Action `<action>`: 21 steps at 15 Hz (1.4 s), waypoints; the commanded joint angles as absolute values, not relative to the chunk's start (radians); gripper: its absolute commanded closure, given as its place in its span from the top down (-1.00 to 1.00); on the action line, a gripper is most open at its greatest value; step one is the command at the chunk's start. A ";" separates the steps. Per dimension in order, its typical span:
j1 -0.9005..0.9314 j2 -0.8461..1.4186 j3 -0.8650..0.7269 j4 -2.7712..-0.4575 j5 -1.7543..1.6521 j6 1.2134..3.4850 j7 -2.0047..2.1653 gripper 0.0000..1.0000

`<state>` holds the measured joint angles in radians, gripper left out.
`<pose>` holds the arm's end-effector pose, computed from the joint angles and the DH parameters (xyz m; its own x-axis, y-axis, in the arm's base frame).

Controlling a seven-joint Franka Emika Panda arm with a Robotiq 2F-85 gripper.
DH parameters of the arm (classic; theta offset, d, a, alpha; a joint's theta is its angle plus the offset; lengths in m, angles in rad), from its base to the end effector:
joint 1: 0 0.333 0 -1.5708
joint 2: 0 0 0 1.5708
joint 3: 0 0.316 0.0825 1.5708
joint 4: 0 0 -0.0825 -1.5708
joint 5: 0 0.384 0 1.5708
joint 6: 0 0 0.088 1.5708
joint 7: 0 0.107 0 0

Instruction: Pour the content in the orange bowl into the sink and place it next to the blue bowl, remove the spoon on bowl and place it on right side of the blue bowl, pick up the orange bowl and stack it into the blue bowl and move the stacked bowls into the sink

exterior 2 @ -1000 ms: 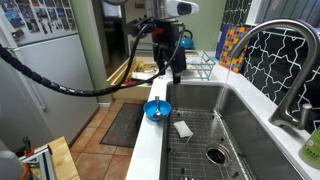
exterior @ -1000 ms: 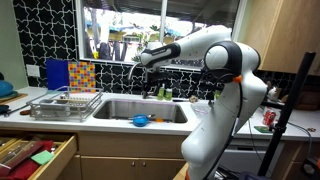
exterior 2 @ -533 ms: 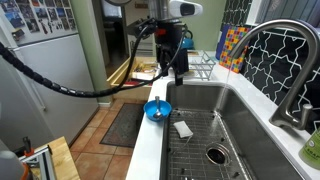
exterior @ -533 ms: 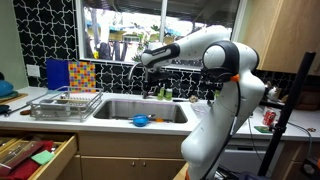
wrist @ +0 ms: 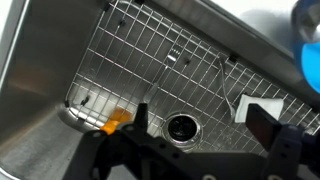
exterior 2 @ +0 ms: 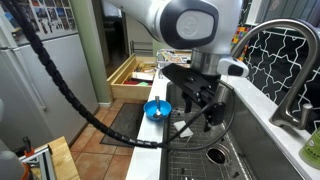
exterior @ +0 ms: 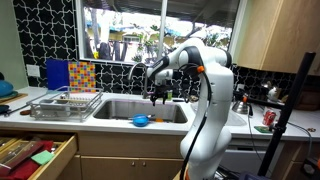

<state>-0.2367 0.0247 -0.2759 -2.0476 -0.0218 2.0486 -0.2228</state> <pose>0.4808 -0.2712 0.4261 0.9607 -0.2761 -0.0281 -0.2756 -0.9611 0.0201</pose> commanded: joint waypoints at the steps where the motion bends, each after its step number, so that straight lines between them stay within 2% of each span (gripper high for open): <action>1: -0.301 0.264 -0.286 -1.899 0.136 2.052 -0.470 1.00; 2: -0.323 0.314 -0.274 -1.862 0.156 2.043 -0.513 1.00; 3: -0.305 0.197 -0.268 -1.957 0.097 2.054 -0.422 1.00; 5: -0.321 0.250 -0.262 -1.929 0.101 2.055 -0.435 1.00; 10: -0.312 0.216 -0.259 -1.940 0.082 2.082 -0.429 1.00; 16: -0.331 0.464 -0.252 -1.849 -0.087 2.368 -0.456 1.00; 21: -0.412 0.676 -0.204 -1.725 -0.065 2.455 -0.488 1.00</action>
<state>-0.3398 0.5556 -0.2525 -1.8304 -0.0705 2.4163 -0.4450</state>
